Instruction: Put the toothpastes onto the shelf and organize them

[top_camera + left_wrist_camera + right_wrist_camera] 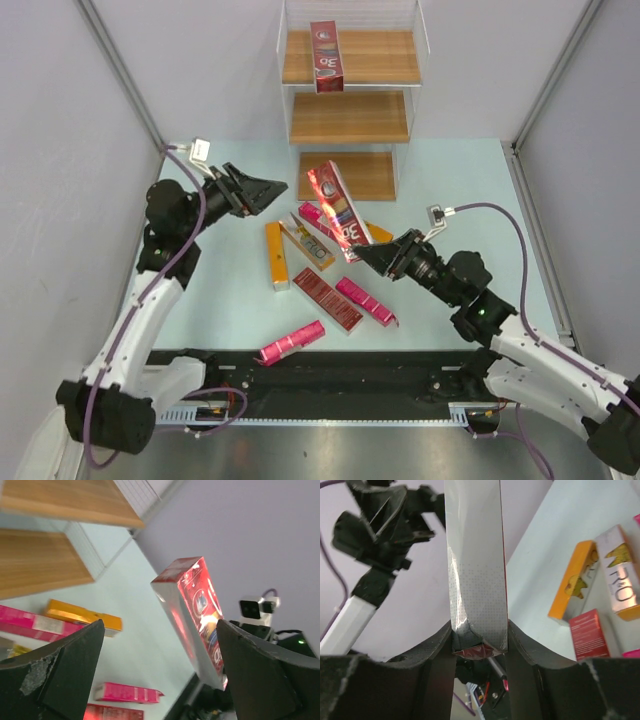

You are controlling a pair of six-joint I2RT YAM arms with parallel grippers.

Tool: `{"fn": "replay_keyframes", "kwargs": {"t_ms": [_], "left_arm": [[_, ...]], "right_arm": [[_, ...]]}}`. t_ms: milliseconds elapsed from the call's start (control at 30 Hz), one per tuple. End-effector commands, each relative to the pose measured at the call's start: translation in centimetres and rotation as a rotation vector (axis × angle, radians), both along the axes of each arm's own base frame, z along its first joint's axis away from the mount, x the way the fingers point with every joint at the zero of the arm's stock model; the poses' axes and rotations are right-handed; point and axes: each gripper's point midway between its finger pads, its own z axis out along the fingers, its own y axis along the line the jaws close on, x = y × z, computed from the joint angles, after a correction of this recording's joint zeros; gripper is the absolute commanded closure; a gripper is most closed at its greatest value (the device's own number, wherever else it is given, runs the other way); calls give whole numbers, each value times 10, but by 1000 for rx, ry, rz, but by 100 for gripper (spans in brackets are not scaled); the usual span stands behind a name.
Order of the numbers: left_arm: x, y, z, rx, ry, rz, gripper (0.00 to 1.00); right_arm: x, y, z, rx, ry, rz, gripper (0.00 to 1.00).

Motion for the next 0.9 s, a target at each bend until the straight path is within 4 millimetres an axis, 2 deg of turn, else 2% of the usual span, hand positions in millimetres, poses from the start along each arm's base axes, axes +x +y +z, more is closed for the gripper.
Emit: {"fn": "replay_keyframes", "kwargs": {"t_ms": [0,133,267,367,467,567,767,800,833,867], "left_arm": [[4,36,1,234,-63,271,0],[3,50,4,296,-68,395,0],[6,61,-3,378,-41,492,0],[8,57,-9,398,-32,480,0],[12,53,-17,417,-21,460,0],[15,48,-25,433,-11,436,0],[19,42,-34,446,-5,404,0],[19,42,-35,449,-3,401,0],[19,41,-36,452,-5,397,0],[21,40,-39,457,2,393,0]], "right_arm": [[9,-25,17,0,-53,-95,80],[13,-35,13,-32,-42,-127,80],[18,-35,10,-74,-32,-136,80],[22,-33,1,-120,-12,-138,79],[23,-31,8,-127,-35,-129,79],[27,-28,20,-132,-65,-131,79],[37,-22,63,-141,-169,-125,79],[44,-19,62,-156,-168,-123,80],[44,-17,81,-145,-207,-112,80],[46,-15,88,-144,-225,-104,80]]}}
